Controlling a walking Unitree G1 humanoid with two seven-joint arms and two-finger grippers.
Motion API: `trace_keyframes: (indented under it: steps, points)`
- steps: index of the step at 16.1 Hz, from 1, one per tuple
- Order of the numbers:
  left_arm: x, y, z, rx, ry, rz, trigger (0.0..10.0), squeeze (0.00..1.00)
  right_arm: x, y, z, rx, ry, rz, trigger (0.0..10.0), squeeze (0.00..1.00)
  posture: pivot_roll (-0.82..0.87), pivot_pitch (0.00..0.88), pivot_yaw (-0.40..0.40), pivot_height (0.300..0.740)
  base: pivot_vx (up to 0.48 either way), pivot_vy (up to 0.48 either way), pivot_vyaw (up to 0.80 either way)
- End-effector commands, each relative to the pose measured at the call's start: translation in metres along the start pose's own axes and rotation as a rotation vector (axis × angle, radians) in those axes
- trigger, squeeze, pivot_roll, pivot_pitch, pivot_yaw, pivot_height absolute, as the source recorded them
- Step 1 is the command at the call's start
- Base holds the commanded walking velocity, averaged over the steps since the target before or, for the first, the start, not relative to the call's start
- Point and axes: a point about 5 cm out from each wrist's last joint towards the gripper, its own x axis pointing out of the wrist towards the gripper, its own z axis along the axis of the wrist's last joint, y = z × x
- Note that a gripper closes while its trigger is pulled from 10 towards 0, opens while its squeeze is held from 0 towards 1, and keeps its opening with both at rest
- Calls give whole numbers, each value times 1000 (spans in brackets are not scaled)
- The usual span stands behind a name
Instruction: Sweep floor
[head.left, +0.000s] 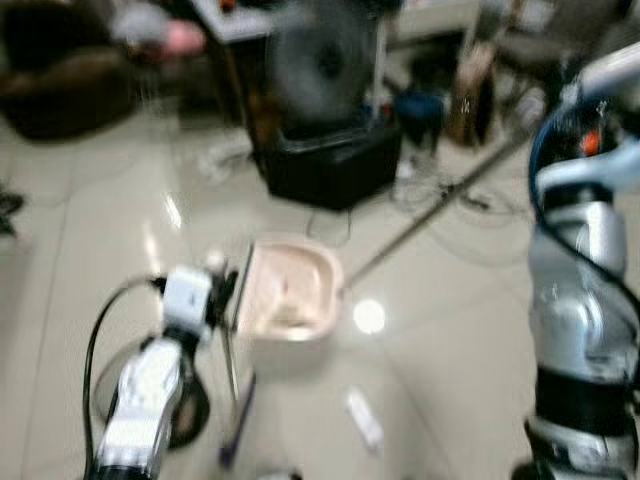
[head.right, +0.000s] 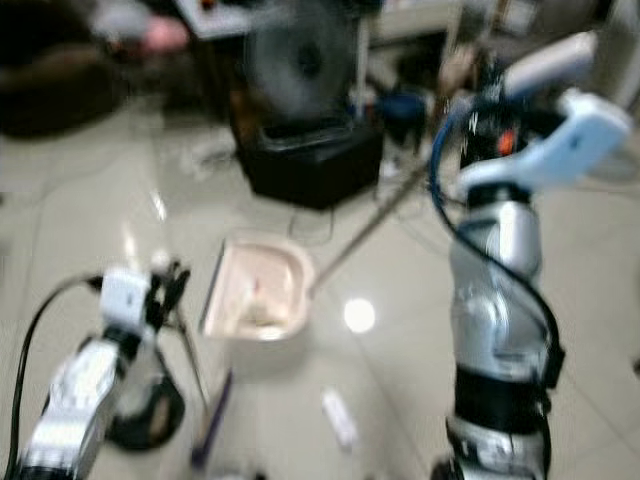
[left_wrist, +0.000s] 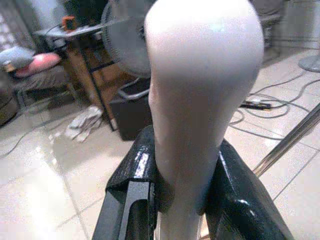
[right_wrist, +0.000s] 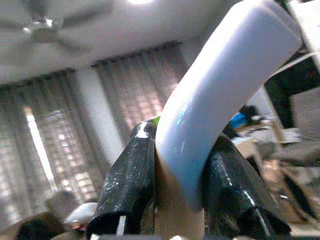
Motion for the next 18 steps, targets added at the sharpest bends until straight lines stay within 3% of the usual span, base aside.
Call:
trace_keyframes:
  steps: [1,8,18]
  points:
    - [4,2,13,34,-59,4,10000,0,5,4,15,31,-68,7,10000,0,-32,0,100,740,0,0,800]
    - [-6,-2,11,25,-72,-16,10000,0,11,-2,10,50,-45,-26,10000,0,-18,4,88,740,0,0,800]
    - [-6,0,8,26,-65,-35,10000,0,7,-11,-1,6,3,-66,10000,0,-17,8,90,740,285,0,800]
